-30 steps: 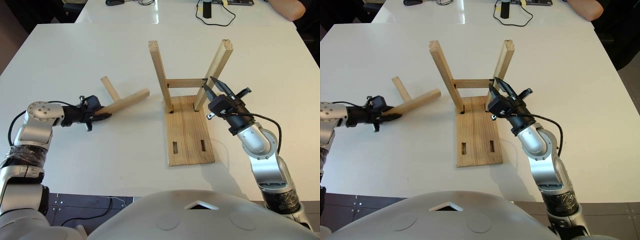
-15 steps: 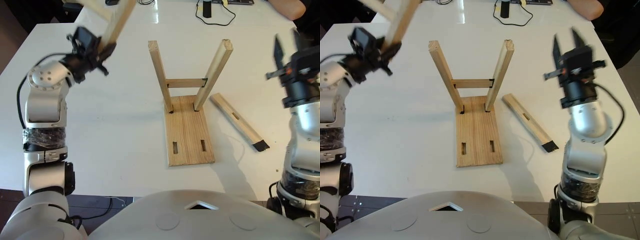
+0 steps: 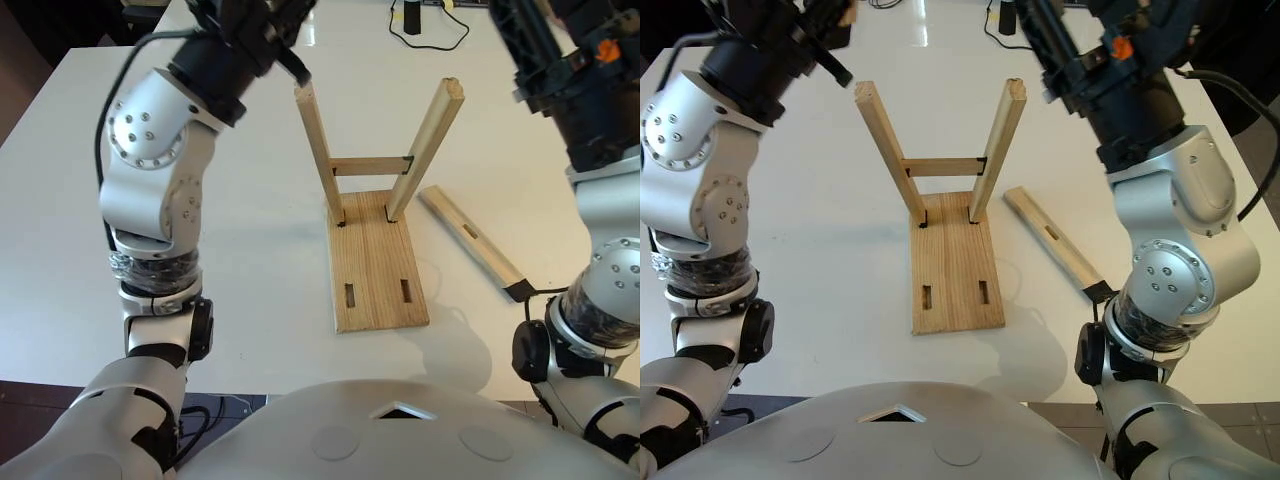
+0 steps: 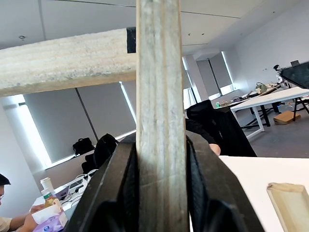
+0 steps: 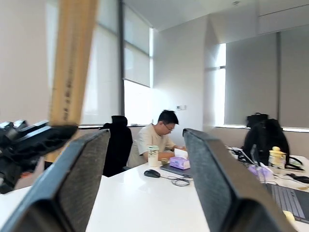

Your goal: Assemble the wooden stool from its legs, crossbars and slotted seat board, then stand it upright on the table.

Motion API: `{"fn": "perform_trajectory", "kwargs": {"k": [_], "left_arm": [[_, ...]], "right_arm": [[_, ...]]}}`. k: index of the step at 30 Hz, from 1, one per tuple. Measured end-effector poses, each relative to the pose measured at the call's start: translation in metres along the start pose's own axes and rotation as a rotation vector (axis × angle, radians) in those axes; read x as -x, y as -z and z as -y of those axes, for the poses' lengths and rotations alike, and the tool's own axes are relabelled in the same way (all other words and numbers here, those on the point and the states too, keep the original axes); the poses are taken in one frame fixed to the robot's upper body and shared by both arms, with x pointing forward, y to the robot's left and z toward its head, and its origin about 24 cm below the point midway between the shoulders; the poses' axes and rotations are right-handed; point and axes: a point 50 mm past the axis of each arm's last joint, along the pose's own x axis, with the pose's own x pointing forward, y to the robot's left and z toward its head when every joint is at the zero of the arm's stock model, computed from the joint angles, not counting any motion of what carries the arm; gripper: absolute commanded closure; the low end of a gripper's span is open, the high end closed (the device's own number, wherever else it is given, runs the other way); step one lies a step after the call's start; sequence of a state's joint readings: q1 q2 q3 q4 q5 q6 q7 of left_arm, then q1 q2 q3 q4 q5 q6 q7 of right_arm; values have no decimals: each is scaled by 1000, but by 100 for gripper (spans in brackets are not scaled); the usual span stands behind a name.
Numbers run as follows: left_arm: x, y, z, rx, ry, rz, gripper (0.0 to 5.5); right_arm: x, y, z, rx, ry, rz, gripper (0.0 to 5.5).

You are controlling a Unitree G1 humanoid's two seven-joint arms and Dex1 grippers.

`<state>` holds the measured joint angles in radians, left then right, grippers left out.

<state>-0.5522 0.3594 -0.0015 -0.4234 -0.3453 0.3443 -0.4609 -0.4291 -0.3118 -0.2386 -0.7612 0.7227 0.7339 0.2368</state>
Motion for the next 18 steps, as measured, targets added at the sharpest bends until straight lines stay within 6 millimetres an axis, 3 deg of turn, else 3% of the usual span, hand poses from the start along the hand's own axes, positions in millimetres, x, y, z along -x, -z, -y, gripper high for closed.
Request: {"fn": "perform_trajectory", "kwargs": {"k": [10, 18], "left_arm": [[-3, -3, 20, -97, 112, 72, 442], [-3, 1, 20, -154, 141, 94, 442]], "right_arm": [[-20, 7, -15, -116, -101, -39, 198], [-24, 2, -17, -279, -195, -6, 198]]}}
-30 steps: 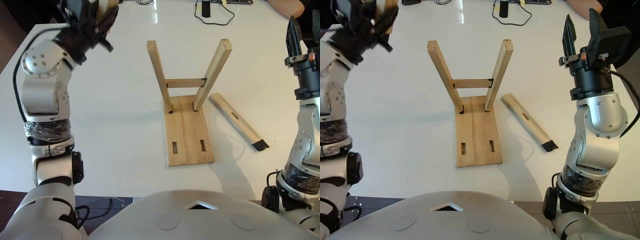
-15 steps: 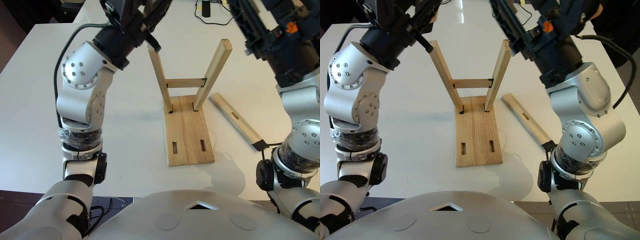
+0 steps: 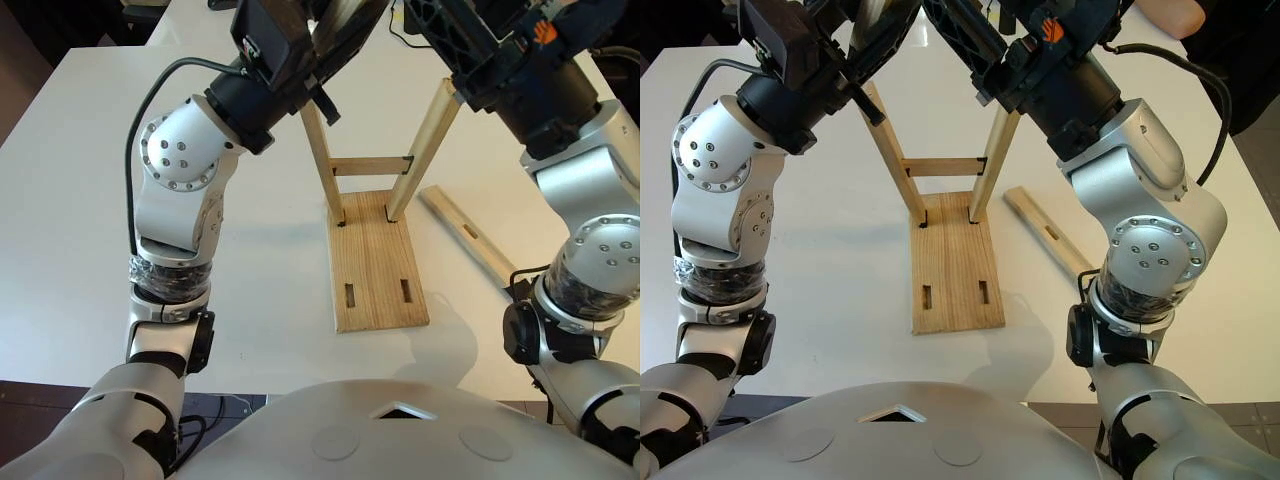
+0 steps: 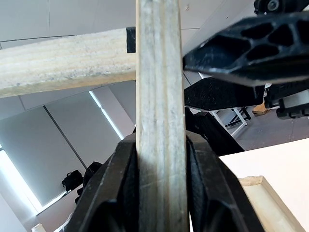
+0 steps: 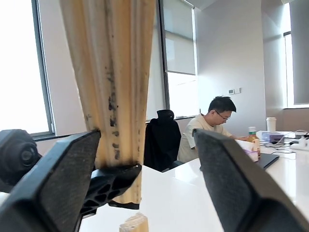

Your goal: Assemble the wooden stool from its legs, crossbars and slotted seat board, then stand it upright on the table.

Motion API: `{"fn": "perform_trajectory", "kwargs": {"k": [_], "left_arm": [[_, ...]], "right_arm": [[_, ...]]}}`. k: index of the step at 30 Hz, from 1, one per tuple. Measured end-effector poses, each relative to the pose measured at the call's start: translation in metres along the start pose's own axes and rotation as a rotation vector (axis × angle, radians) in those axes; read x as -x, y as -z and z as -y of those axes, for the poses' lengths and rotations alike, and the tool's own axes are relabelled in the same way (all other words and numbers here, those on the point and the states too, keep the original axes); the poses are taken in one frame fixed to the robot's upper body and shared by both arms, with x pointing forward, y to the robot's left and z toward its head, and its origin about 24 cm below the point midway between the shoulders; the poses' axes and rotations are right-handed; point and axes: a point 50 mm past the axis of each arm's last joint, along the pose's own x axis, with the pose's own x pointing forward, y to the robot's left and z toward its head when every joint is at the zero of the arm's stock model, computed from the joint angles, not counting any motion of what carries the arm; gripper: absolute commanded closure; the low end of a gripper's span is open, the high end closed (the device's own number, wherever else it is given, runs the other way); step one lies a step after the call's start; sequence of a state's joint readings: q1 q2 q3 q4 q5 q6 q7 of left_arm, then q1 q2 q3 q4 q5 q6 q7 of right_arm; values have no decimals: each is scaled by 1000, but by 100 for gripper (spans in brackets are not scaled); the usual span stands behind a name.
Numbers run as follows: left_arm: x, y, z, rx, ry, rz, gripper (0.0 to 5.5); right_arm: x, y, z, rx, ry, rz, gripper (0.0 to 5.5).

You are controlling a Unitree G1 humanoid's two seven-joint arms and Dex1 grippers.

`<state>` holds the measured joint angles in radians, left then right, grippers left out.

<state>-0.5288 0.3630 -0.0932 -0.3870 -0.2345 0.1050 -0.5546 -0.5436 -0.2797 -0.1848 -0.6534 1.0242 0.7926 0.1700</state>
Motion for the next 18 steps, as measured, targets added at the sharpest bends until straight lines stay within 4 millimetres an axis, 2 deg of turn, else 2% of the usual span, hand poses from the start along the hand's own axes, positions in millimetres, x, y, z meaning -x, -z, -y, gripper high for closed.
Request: {"fn": "perform_trajectory", "kwargs": {"k": [3, 18], "left_arm": [[1, 4, 3, -14, 17, -9, 442], [5, 12, 10, -46, 42, -18, 442]], "right_arm": [[-1, -5, -5, -12, -57, 6, 198], [-3, -6, -2, 63, -58, -53, 198]]}}
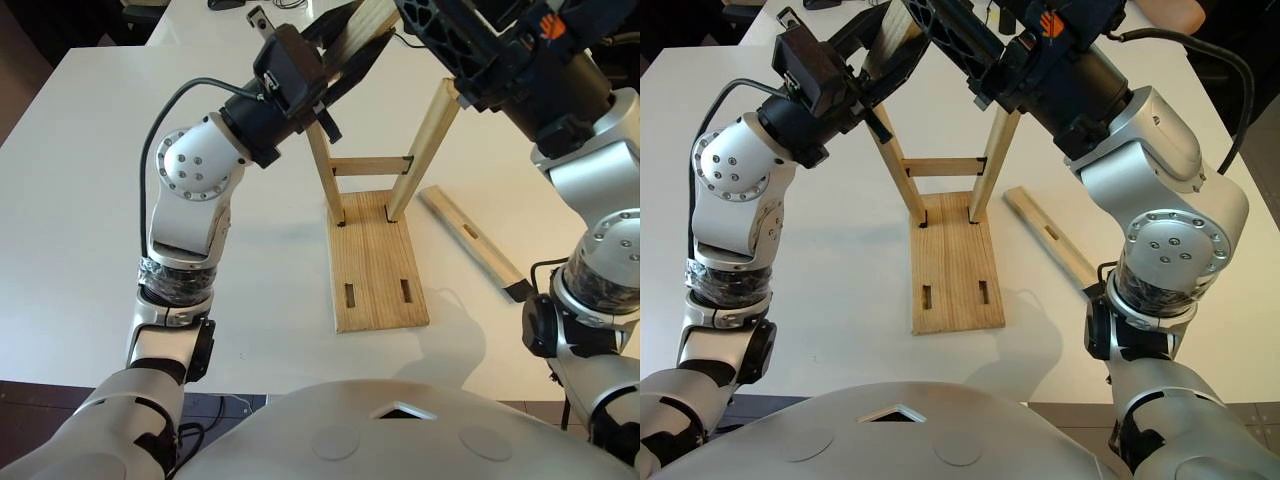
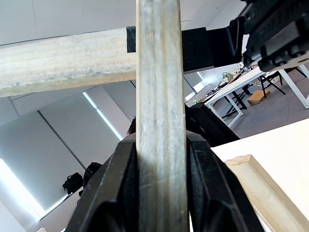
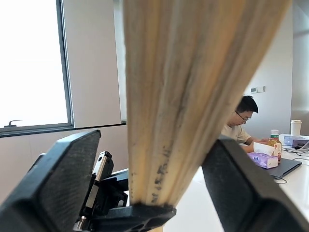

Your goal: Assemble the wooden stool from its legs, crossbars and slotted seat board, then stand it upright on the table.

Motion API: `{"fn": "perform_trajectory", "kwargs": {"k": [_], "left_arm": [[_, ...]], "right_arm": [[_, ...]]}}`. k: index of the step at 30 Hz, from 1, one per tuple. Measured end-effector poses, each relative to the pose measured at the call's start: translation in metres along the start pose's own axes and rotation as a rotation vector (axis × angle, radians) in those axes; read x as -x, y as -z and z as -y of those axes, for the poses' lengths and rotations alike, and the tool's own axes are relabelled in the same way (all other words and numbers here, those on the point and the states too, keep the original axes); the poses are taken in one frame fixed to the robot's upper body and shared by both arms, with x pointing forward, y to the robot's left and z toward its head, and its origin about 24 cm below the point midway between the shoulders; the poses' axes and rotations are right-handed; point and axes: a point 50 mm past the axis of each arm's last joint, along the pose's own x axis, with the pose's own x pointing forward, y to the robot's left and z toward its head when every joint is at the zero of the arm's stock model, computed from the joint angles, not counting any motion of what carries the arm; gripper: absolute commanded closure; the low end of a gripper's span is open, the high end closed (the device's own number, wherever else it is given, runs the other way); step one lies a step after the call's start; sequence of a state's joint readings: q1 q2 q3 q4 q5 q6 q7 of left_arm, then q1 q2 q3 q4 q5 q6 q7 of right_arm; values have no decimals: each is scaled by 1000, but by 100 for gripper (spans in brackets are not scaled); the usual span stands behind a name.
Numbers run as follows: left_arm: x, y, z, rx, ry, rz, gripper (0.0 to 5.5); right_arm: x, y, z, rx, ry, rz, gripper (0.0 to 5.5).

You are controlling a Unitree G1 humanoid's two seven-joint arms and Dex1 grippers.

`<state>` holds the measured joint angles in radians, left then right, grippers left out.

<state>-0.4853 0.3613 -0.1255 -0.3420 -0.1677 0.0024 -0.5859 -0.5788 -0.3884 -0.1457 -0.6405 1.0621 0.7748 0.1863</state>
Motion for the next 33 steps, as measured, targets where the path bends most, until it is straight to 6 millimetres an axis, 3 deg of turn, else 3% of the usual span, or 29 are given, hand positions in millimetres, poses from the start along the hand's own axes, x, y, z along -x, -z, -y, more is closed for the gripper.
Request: {"fn": "perform_trajectory", "kwargs": {"k": [10, 22, 23, 33], "left_arm": [[0, 1, 0, -1, 4, 4, 442], [1, 5, 0, 7, 5, -6, 442], [1, 5, 0, 9, 6, -8, 406], [4, 13, -3, 32, 3, -80, 256]], "right_arm": [[-2, 2, 3, 48, 20, -10, 328], [-2, 5, 1, 90, 15, -22, 336], [-2, 5, 1, 93, 15, -22, 336], [1, 2, 5, 166, 41, -38, 343]]}}
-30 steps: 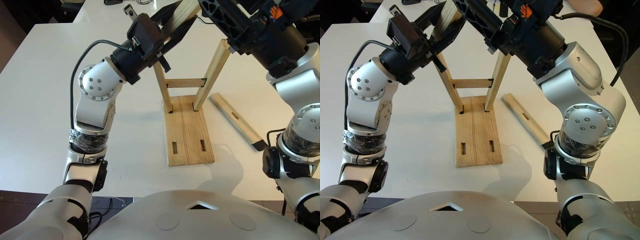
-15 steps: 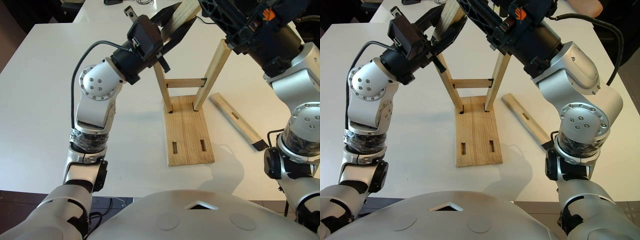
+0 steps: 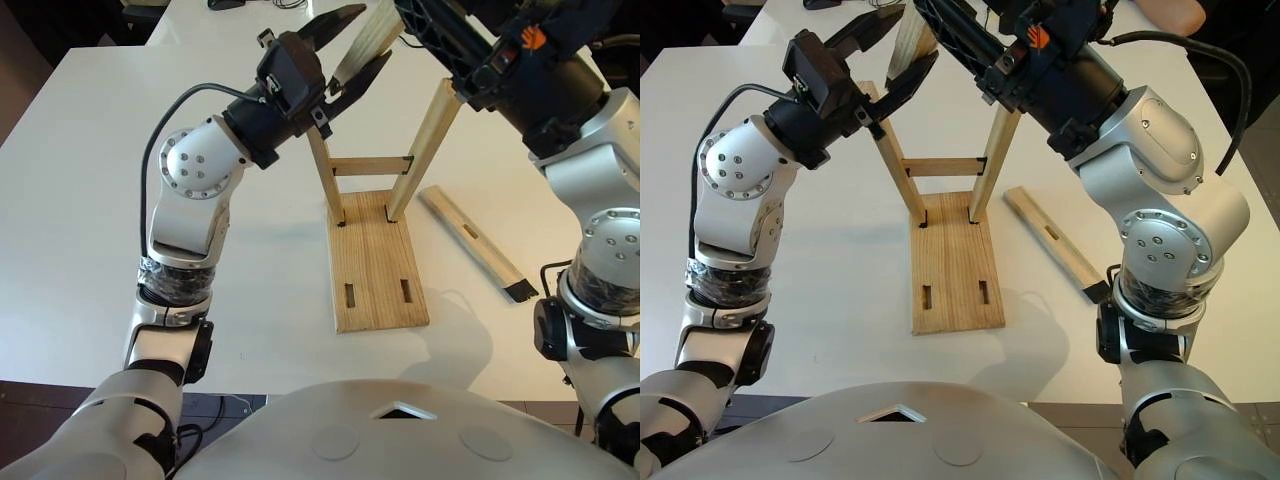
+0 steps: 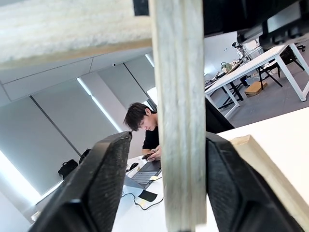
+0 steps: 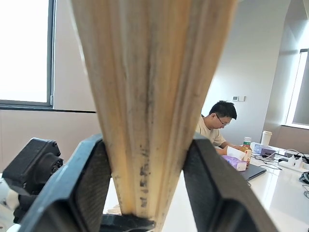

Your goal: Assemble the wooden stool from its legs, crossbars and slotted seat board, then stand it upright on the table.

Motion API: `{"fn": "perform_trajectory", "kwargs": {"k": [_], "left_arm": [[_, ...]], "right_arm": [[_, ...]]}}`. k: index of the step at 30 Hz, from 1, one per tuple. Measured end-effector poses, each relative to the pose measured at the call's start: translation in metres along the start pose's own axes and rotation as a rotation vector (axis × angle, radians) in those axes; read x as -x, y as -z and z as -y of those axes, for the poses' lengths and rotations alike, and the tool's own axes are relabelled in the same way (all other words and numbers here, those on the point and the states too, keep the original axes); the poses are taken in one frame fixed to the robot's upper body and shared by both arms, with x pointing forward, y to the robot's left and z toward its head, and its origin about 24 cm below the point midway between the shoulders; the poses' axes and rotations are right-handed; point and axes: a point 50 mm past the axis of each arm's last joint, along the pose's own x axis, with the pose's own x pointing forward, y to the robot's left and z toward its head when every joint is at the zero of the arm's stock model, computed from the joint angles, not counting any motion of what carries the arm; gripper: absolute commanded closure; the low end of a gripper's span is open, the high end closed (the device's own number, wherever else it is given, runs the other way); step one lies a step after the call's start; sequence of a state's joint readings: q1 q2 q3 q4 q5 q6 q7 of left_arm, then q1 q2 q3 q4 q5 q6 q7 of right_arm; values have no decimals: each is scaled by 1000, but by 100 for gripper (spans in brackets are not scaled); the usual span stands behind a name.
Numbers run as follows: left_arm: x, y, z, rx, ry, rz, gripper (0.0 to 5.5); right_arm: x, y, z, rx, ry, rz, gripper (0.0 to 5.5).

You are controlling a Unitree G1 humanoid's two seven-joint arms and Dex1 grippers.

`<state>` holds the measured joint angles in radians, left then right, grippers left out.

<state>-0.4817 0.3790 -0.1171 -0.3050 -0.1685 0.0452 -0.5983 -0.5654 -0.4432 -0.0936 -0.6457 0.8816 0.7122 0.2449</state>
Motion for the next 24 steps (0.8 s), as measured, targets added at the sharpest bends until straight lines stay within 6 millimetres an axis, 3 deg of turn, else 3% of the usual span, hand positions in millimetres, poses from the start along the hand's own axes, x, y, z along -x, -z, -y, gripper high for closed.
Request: {"fn": "perform_trajectory", "kwargs": {"k": [4, 8, 11, 15, 18, 20, 22, 24], "left_arm": [[5, 6, -9, 0, -47, -40, 195], [16, 14, -24, -38, -105, -105, 126], [24, 19, -28, -43, -124, -138, 85], [31, 21, -32, -57, -144, -150, 17], [37, 24, -37, -70, -173, -154, 10], [41, 27, -40, -71, -195, -168, 10], [45, 29, -43, -86, -210, -177, 10], [46, 31, -44, -90, -213, -180, 10]], "right_arm": [[10, -13, 20, 42, 90, 22, 345], [26, -45, 33, 85, 93, 81, 345], [41, -65, 31, 77, 32, 76, 345], [54, -75, 12, -13, -132, 47, 346], [67, -68, -13, -101, -280, -58, 346], [75, -51, -23, -144, -330, -167, 346], [93, -19, -35, -222, -370, -347, 346], [102, -6, -39, -251, -402, -418, 346]]}}
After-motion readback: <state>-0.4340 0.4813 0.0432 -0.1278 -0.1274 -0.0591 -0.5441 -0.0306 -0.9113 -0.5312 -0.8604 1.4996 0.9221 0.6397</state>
